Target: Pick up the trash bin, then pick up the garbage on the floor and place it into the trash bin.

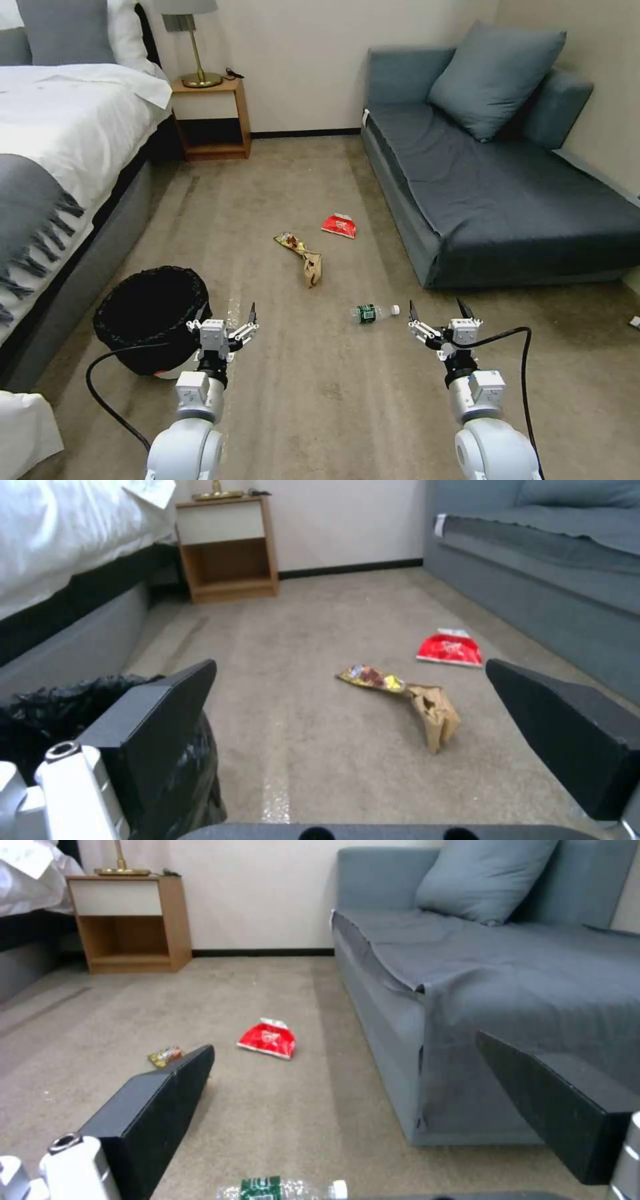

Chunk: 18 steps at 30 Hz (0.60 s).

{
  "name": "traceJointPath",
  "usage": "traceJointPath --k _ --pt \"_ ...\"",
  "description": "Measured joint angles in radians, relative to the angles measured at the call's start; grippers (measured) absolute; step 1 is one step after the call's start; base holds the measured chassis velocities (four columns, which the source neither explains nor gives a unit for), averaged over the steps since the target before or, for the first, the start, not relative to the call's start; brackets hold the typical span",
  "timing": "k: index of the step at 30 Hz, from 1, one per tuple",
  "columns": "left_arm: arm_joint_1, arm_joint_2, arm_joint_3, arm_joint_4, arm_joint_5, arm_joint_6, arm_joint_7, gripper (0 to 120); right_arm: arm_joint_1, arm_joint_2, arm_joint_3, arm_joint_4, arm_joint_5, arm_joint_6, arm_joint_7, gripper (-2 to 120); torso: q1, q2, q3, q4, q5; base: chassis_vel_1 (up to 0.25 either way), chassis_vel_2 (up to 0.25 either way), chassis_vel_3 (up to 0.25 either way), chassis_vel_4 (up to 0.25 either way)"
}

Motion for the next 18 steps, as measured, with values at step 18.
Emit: traceJointPath --k 18 --pt "0.11 0.104 -0.189 -0.237 -0.132 -0.125 -0.166 100 -0.223 0.108 -0.194 0.185 -0.195 0.219 0.029 100 0.0 0.0 0.0 0.0002 -0.0004 0.0 0.0 0.0 0.0"
